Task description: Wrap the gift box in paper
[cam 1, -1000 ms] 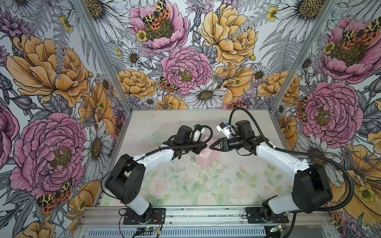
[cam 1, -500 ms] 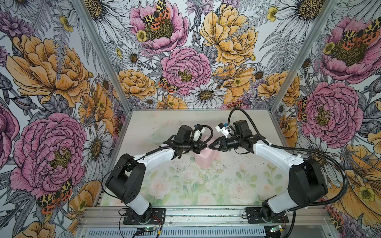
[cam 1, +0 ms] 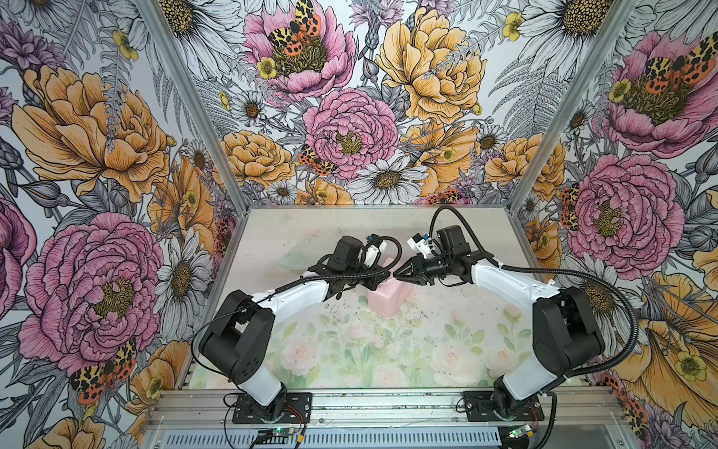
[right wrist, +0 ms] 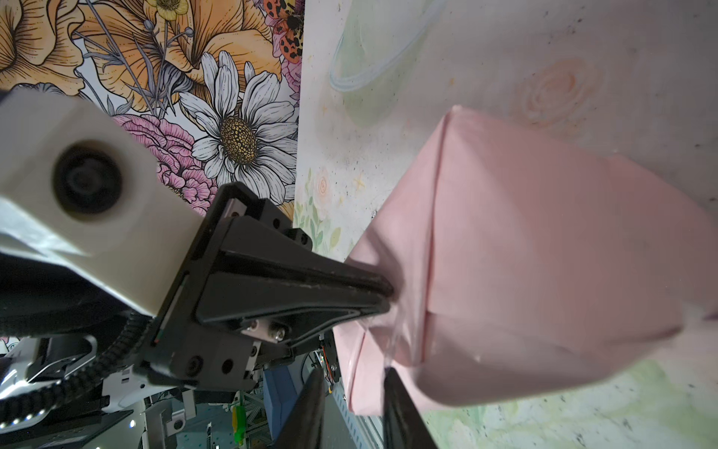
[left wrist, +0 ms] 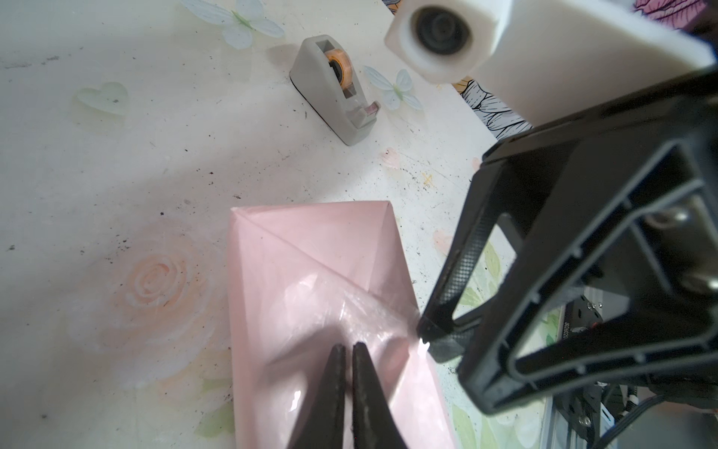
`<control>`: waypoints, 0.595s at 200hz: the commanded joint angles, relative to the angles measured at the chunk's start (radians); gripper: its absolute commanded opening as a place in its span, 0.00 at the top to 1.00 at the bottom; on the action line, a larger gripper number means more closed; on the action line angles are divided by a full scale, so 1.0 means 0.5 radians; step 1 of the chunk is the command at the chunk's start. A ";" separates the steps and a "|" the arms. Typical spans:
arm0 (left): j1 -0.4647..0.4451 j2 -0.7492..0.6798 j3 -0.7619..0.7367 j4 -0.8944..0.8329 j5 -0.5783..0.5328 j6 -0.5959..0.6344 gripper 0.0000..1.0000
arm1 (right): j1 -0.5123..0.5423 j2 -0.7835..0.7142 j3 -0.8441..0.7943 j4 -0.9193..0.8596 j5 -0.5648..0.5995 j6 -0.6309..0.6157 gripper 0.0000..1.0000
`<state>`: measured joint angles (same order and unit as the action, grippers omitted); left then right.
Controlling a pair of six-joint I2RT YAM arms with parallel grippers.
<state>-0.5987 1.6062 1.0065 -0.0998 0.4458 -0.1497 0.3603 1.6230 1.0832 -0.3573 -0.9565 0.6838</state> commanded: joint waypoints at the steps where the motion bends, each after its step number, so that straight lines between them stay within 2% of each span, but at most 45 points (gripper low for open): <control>1: 0.030 0.014 -0.019 -0.201 -0.061 0.042 0.91 | -0.014 0.049 0.058 -0.024 -0.011 0.018 0.77; 119: 0.044 -0.007 0.000 -0.053 0.037 0.005 0.90 | -0.062 0.106 0.059 -0.112 0.021 0.048 0.81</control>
<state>-0.5949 1.6039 1.0080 -0.1009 0.4564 -0.1505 0.3386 1.6661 1.0988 -0.3782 -0.9707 0.7036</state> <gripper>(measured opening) 0.098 0.194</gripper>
